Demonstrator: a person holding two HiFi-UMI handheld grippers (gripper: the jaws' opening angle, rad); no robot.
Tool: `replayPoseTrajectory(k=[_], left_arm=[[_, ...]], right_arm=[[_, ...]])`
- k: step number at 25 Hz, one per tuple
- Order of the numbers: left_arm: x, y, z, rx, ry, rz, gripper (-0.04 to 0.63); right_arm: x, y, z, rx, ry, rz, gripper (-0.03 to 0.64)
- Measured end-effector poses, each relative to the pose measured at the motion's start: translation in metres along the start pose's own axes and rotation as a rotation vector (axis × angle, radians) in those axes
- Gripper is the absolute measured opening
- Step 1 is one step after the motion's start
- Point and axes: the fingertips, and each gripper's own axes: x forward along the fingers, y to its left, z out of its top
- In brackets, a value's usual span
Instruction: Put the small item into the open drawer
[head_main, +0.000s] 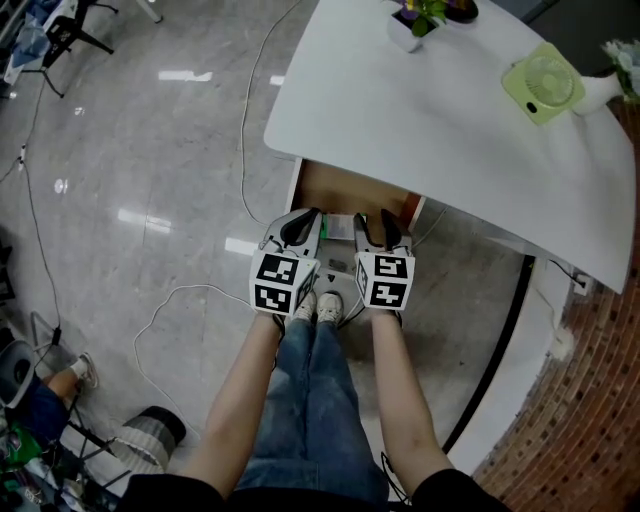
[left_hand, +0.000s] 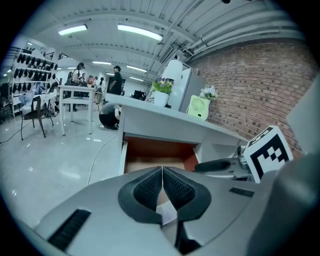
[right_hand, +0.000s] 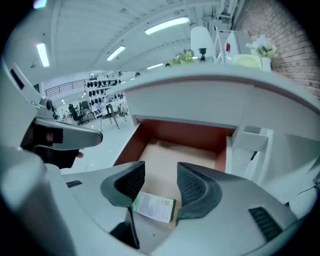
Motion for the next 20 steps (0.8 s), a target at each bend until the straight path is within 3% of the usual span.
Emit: replayPoseTrajectory(k=[9,15,20], left_arm=[[-0.095,-0.043,0.100,0.070,-0.081,0.005,0.026],[-0.143,-0.068,0.180,0.135,-0.184,0.000,0.026],[-0.176,-0.082,0.226,0.162,-0.263,0.001,0.025]], right_arm=[[-0.151,-0.004,0.105,0.090,-0.255,-0.027,0.064],[-0.231,-0.017,0.175,0.097,-0.412,-0.064,0.018],[-0.282,-0.024,0.202,0.081,-0.492,-0.089,0.003]])
